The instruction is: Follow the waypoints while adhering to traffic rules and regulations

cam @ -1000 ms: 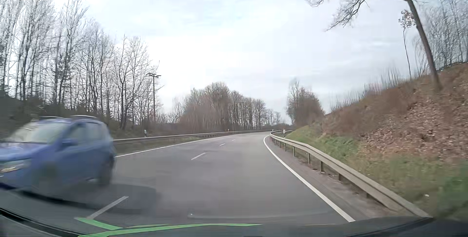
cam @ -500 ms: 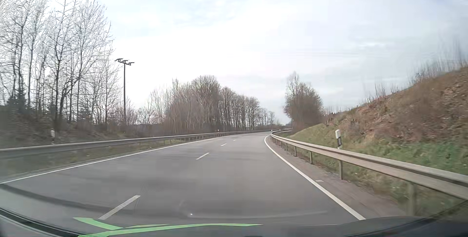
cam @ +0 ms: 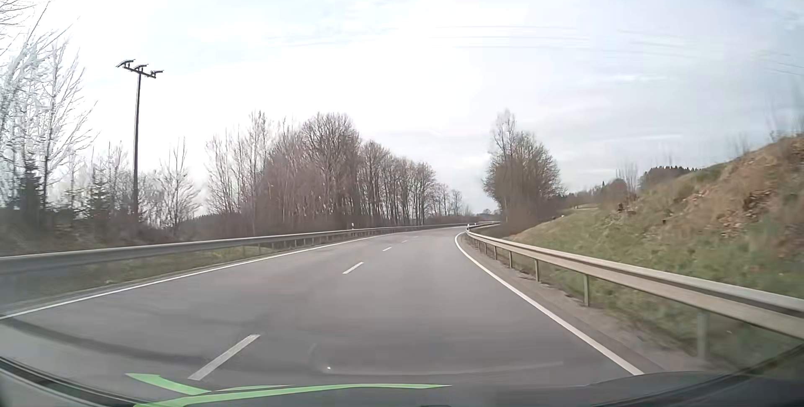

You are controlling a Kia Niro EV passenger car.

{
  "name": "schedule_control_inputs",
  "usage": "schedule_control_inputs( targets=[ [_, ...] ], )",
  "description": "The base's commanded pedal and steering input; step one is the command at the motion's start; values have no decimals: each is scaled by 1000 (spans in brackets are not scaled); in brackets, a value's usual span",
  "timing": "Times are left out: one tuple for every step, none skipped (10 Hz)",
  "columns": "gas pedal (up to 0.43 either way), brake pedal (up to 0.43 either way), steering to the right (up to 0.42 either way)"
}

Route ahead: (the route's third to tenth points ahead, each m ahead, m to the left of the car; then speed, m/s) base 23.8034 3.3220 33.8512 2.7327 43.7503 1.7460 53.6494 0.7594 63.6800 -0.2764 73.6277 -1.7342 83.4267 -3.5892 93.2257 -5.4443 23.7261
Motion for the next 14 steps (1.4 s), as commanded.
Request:
schedule_control_inputs(
  targets=[
    [220, 0, 15],
    [220, 0, 15],
    [220, 0, 15],
    [220, 0, 15],
    [220, 0, 15],
    [220, 0, 15],
    [220, 0, 15],
    [220, 0, 15],
    [220, 0, 15],
    [220, 0, 15],
    [220, 0, 15],
    [220, 0, 15],
    [220, 0, 15],
    [228, 0, 15]
  ],
)
